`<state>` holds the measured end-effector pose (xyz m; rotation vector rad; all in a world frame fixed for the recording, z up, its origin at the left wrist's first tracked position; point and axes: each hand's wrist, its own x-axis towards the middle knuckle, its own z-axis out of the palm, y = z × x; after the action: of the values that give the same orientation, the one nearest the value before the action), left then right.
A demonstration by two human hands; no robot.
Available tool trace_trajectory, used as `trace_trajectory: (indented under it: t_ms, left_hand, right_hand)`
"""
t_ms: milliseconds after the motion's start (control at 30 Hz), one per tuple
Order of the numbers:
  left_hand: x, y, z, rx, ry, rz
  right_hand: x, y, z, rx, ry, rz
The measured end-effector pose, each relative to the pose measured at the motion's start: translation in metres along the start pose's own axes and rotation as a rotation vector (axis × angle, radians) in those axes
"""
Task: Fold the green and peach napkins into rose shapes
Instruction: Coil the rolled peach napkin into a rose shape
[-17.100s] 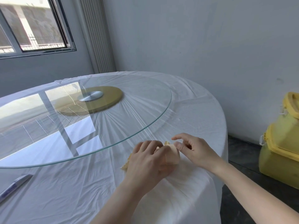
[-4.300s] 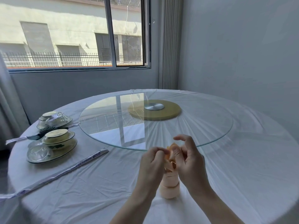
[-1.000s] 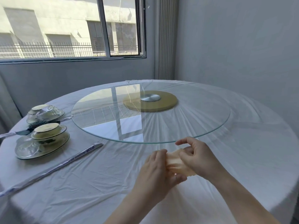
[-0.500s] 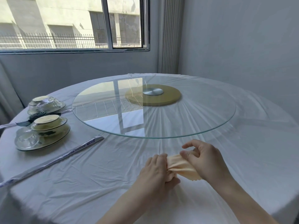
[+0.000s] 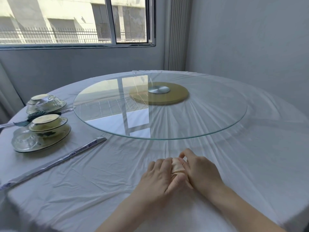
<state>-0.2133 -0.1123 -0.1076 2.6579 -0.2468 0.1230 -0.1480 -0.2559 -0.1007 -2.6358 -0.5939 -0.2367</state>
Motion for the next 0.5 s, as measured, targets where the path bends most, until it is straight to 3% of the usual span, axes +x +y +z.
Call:
trace_trajectory:
  t_ms: [100,167,233,300,400,500]
  left_hand:
    - [0.000,0.000,0.000,-0.017,0.006,0.000]
    - [0.001,0.000,0.001,0.016,0.001,-0.006]
    - [0.002,0.000,0.001,0.031,-0.004,-0.001]
    - [0.003,0.001,-0.001,0.056,0.000,0.056]
    - [0.000,-0.005,-0.003,0.030,-0.014,0.098]
    - [-0.005,-0.016,-0.006,0.007,0.007,-0.019]
  right_hand:
    - [0.002,0.002,-0.001,0.145,0.184,-0.041]
    - [0.002,-0.002,-0.011,0.194,0.450,-0.163]
    - [-0.005,-0.016,-0.024,0.300,0.524,-0.308]
    - [-0.016,-0.030,-0.024,0.399,0.286,-0.430]
    - [-0.023,-0.025,-0.004,0.404,-0.177,-0.409]
    - [-0.020,-0.010,0.004,0.493,-0.269,-0.335]
